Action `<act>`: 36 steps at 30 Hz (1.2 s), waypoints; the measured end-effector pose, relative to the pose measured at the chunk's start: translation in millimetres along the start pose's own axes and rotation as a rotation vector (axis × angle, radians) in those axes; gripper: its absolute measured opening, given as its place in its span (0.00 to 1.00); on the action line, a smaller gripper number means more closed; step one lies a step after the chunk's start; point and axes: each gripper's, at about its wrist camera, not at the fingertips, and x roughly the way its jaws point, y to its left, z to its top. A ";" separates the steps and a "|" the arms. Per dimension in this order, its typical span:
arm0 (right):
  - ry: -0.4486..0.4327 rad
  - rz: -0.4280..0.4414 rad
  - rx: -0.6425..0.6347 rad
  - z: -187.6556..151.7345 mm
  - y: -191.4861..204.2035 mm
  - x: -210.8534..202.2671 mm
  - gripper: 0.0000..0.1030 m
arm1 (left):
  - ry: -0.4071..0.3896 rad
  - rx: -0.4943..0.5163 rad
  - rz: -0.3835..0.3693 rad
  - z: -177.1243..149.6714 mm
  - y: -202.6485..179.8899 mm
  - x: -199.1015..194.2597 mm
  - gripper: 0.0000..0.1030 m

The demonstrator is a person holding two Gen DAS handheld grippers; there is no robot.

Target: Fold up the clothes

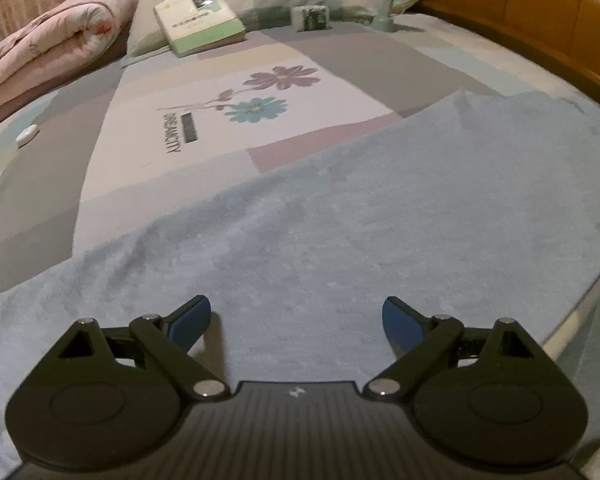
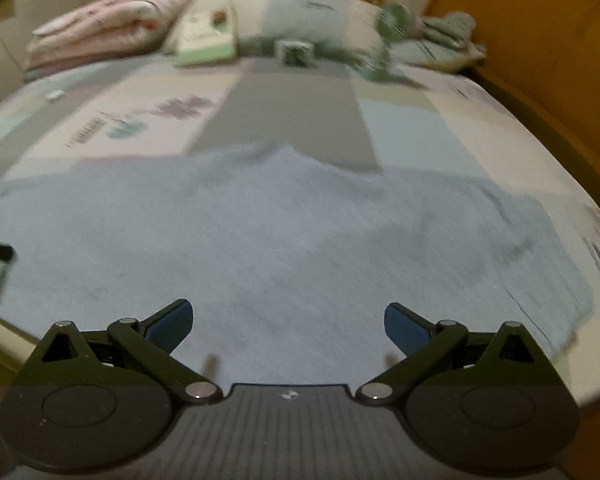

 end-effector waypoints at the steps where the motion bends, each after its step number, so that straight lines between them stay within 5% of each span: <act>1: 0.001 0.002 -0.008 4.9 8.7 3.3 1.00 | -0.005 -0.001 -0.004 -1.1 -0.7 -1.6 0.90; 7: 0.080 -0.002 0.021 5.9 42.1 41.7 1.00 | -0.015 -0.031 0.010 -14.8 11.4 -13.2 0.90; 13: 0.067 -0.057 0.031 -6.3 52.3 45.6 1.00 | -0.074 -0.042 0.132 -33.5 48.0 -36.5 0.90; 18: 0.081 -0.078 0.042 -3.9 56.0 47.0 1.00 | -0.030 -0.143 0.229 -53.5 98.3 -39.4 0.90; 22: 0.081 -0.087 0.050 -3.7 56.4 47.9 1.00 | 0.008 -0.331 0.137 -87.9 131.9 -50.8 0.94; 26: 0.057 -0.097 0.055 -8.3 58.1 46.2 1.00 | 0.042 -0.335 0.129 -92.1 140.1 -64.6 0.94; 33: 0.062 -0.100 0.056 -8.5 59.2 44.8 1.00 | -0.122 -0.380 0.103 -49.2 170.6 -66.9 0.94; 36: 0.060 -0.099 0.056 -8.8 59.3 44.9 1.00 | -0.122 -0.455 0.040 -38.8 192.4 -45.1 0.94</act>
